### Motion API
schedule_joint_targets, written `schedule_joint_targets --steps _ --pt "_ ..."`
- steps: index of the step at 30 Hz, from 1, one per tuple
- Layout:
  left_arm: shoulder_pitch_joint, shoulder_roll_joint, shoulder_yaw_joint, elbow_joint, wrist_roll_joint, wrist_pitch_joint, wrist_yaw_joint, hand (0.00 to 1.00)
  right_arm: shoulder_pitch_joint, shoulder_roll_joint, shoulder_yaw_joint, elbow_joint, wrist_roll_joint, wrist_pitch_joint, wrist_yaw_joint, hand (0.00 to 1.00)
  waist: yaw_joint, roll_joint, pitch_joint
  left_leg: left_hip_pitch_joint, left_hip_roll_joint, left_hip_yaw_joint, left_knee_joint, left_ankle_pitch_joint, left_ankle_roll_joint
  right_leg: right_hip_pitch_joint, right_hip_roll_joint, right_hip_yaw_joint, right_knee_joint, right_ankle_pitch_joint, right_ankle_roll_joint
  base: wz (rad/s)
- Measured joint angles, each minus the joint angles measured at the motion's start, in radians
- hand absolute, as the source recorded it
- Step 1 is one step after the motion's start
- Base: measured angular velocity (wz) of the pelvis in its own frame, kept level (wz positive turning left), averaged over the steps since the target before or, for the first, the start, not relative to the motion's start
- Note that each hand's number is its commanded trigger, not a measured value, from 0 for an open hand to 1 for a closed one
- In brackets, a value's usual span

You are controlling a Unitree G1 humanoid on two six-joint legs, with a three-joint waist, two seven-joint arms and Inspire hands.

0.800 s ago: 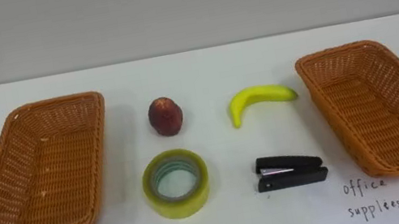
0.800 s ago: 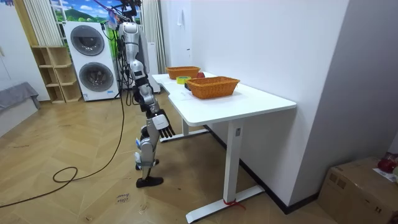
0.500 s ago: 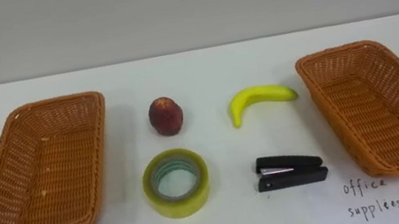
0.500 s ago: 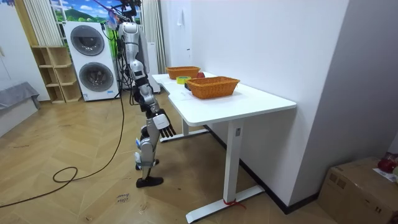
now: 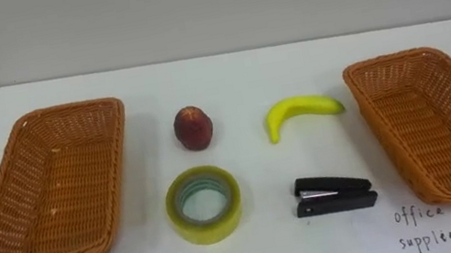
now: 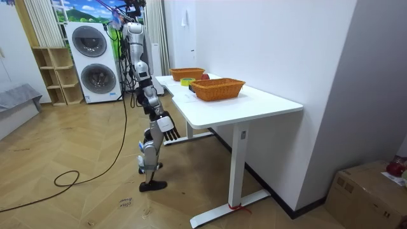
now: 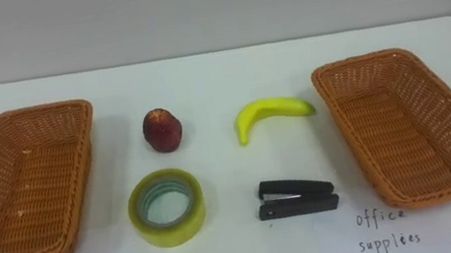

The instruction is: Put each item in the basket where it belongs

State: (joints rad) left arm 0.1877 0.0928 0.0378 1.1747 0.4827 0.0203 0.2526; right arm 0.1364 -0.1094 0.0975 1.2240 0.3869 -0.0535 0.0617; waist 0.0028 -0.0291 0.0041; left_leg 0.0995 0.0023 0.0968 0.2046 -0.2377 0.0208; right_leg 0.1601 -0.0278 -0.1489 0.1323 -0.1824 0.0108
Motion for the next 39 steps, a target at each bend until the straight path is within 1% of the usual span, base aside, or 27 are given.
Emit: schedule_joint_targets --steps 6,9,12,15,17,19,20,22,24,27,29,31,32,33,34,37,39 --pt "0.001 0.0 0.0 0.004 0.0 0.005 -0.001 0.0 -0.004 0.0 -0.001 0.029 0.06 0.004 0.007 0.0 0.001 -0.001 0.001 0.0 0.0 -0.001 -0.005 0.0 0.0 -0.002 0.0 0.0 0.001 0.0 0.0 0.0" --pt "0.007 0.0 0.0 0.002 -0.001 0.019 -0.006 0.0 -0.002 0.0 -0.005 0.039 0.118 0.02 0.007 0.0 -0.001 -0.002 0.0009 0.0 0.0 0.0 -0.005 0.0 0.0 -0.006 0.0 0.006 -0.002 -0.001 0.0 0.0" --pt "0.012 0.0 0.02 0.001 0.0 0.02 -0.013 0.0 0.003 0.0 -0.019 0.046 0.156 0.032 0.007 0.0 -0.001 -0.003 -0.0003 0.001 0.0 -0.001 -0.006 0.0 0.0 -0.002 0.0 0.006 -0.01 -0.001 0.0 0.0" --pt "0.027 0.006 0.042 -0.01 0.0 0.023 -0.025 0.0 0.014 -0.001 -0.062 0.054 0.207 0.034 0.002 0.0 -0.009 -0.005 -0.0015 0.003 -0.001 -0.003 -0.003 0.0 0.0 0.001 0.0 0.0 -0.01 -0.001 0.0 0.03" --pt "0.048 0.006 0.073 -0.029 0.0 0.022 -0.025 0.0 0.022 -0.001 -0.101 0.061 0.222 0.034 -0.014 0.0 -0.026 -0.008 -0.0013 0.002 -0.001 -0.003 -0.005 0.0 0.0 0.001 0.0 0.0 -0.01 -0.001 0.0 0.02" --pt "0.049 0.005 0.099 -0.03 0.0 0.022 -0.024 0.0 0.026 -0.002 -0.127 0.065 0.246 0.034 -0.026 0.0 -0.028 -0.011 -0.0009 0.002 -0.001 -0.003 -0.007 0.0 0.0 0.004 0.001 0.001 -0.009 0.0 0.0 0.0" --pt "0.048 0.007 0.11 -0.029 -0.002 0.022 -0.021 0.0 0.042 -0.003 -0.142 0.065 0.261 0.035 -0.031 0.0 -0.029 -0.014 -0.001 0.003 0.0 -0.001 -0.007 0.0 0.0 0.005 0.001 -0.001 -0.007 0.0 0.0 0.0" --pt "0.048 0.01 0.116 -0.029 -0.012 0.022 -0.021 0.0 0.05 -0.003 -0.163 0.064 0.287 0.035 -0.039 0.0 -0.03 -0.016 -0.0003 0.008 0.0 -0.001 -0.008 0.0 0.0 0.006 0.001 -0.003 0.0 0.0 0.0 0.0" --pt "0.048 0.011 0.116 -0.029 -0.022 0.022 -0.021 0.0 0.061 -0.005 -0.172 0.064 0.305 0.042 -0.055 0.0 -0.033 -0.016 0.0001 0.017 0.001 0.0 -0.012 0.0 0.0 0.011 0.001 -0.003 0.004 0.0 0.0 0.0" --pt "0.047 0.013 0.12 -0.029 -0.022 0.022 -0.021 0.0 0.066 -0.006 -0.202 0.065 0.33 0.063 -0.067 0.0 -0.032 -0.016 -0.0002 0.024 0.001 0.005 -0.016 0.0 0.0 0.015 0.0 0.001 0.005 0.0 0.0 -0.07" --pt "0.048 0.013 0.135 -0.029 -0.033 0.022 -0.021 0.0 0.072 -0.011 -0.224 0.065 0.335 0.077 -0.071 0.0 -0.038 -0.015 -0.0004 0.032 0.002 0.008 -0.016 0.0 0.0 0.019 0.002 0.008 0.011 0.0 0.0 -0.08" --pt "0.051 0.014 0.139 -0.029 -0.056 0.022 -0.022 0.0 0.08 -0.016 -0.252 0.058 0.346 0.078 -0.077 0.0 -0.043 -0.016 -0.0002 0.032 0.002 0.009 -0.015 0.0 0.0 0.014 0.001 0.011 0.019 0.0 0.0 -0.02" --pt "0.057 0.015 0.159 -0.03 -0.059 0.021 -0.024 0.0 0.084 -0.017 -0.281 0.051 0.358 0.077 -0.087 0.0 -0.051 -0.019 -0.0004 0.033 0.001 0.009 -0.014 0.0 0.0 0.011 0.0 0.012 0.019 -0.002 0.0 -0.04" --pt "0.06 0.017 0.168 -0.03 -0.059 0.021 -0.024 0.0 0.086 -0.017 -0.293 0.048 0.365 0.077 -0.094 0.0 -0.054 -0.021 -0.0008 0.033 0.0 0.01 -0.013 0.0 0.0 0.01 -0.001 0.014 0.019 -0.004 0.0 0.0" --pt "0.065 0.023 0.18 -0.031 -0.059 0.021 -0.025 0.0 0.09 -0.017 -0.321 0.031 0.38 0.077 -0.109 0.0 -0.058 -0.025 -0.0028 0.033 0.0 0.011 -0.012 0.0 0.001 0.009 -0.002 0.018 0.02 -0.008 0.0 0.0" --pt "0.079 0.044 0.188 -0.04 -0.06 0.021 -0.024 0.0 0.098 -0.022 -0.375 0.007 0.457 0.077 -0.156 0.0 -0.075 -0.033 -0.0031 0.031 -0.001 0.011 -0.008 0.001 0.001 0.004 -0.002 0.019 0.02 -0.012 0.001 0.0" --pt "0.089 0.047 0.196 -0.058 -0.059 0.022 -0.022 0.0 0.1 -0.023 -0.404 -0.015 0.495 0.077 -0.184 0.0 -0.084 -0.035 -0.0036 0.03 -0.001 0.013 -0.007 0.001 0.001 0.001 -0.002 0.02 0.021 -0.012 0.001 -0.02"
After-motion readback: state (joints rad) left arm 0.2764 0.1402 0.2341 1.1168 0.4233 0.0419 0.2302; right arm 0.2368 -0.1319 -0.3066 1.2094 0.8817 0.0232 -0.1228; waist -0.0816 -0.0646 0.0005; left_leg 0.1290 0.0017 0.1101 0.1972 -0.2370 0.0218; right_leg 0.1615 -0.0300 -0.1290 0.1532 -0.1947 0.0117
